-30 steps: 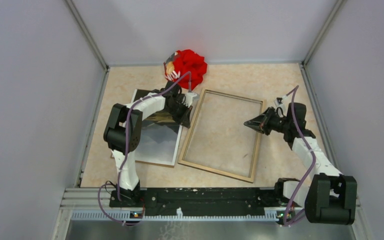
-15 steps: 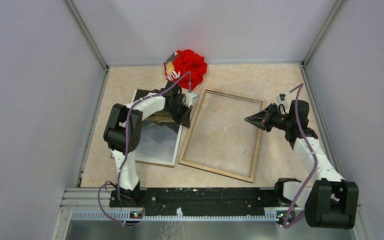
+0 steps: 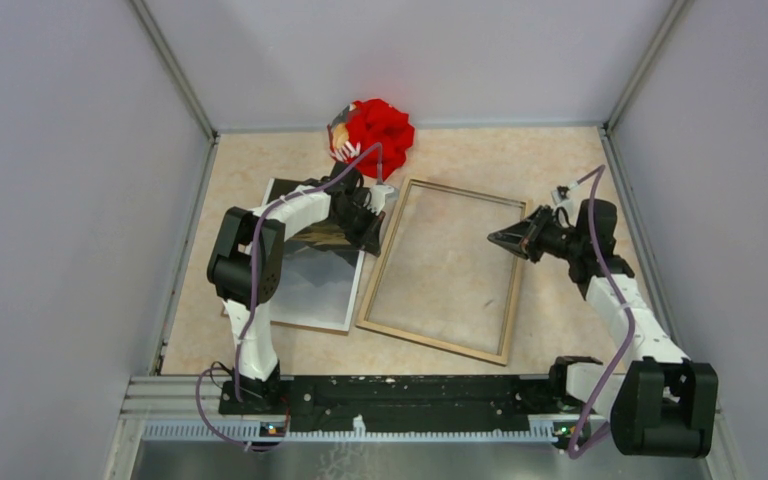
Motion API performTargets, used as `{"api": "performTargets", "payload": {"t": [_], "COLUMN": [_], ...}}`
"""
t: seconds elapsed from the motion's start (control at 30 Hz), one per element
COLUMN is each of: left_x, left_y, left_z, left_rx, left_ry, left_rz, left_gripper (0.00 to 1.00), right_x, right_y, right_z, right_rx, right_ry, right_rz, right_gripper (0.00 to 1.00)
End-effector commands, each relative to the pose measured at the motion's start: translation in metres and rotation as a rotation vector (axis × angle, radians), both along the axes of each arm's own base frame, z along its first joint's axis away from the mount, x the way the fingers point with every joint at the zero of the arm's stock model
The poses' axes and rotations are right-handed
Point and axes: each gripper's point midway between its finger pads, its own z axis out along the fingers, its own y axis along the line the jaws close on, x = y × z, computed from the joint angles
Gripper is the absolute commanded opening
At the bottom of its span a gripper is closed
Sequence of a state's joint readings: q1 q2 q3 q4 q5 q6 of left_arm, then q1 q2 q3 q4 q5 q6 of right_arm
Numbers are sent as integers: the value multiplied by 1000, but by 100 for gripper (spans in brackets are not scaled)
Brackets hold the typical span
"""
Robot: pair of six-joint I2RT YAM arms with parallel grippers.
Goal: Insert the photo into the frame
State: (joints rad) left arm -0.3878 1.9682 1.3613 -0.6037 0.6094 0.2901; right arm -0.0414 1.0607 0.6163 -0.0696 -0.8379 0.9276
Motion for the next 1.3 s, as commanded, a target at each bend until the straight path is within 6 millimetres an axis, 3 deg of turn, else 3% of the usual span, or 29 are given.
{"api": "performTargets", "payload": {"t": [0.0, 0.27, 0.63, 1.27], "left_x": [-6, -7, -9, -8], "left_y": [-3, -3, -2, -3], "left_z": [-6, -8, -10, -8], "left_rx": [5, 4, 6, 1], "left_ry": [15, 20, 23, 23], "left_rz": [-19, -21, -27, -28], "left_gripper": [0, 0, 0, 0], "right_x": [3, 5, 6, 0], "right_y": [10, 25, 19, 18], "right_z": [24, 24, -1, -23], "right_rx": [12, -2, -44, -44], "right_ry": [-121, -137, -62, -17], "right_rz": [35, 75, 38, 36], "right_gripper": [0, 0, 0, 0]}}
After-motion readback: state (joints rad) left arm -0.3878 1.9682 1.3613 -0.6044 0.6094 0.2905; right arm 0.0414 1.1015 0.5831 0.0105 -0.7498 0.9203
